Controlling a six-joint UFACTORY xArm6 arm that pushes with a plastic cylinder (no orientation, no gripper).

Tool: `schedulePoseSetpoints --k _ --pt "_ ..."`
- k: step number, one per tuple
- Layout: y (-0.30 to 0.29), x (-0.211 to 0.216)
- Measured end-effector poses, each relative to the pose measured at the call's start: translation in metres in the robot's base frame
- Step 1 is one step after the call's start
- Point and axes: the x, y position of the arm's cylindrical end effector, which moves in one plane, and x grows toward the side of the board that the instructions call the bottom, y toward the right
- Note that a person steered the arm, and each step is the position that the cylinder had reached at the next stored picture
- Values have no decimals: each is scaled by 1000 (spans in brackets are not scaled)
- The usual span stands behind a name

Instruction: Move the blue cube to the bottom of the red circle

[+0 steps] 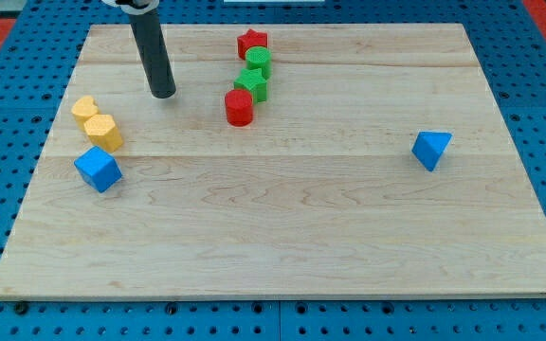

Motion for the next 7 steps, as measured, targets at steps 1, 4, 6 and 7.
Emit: schedulePoseSetpoints --k 1,4,6,7 --pt "0 -1" --pt "47 0" --pt "73 17" --pt "33 28"
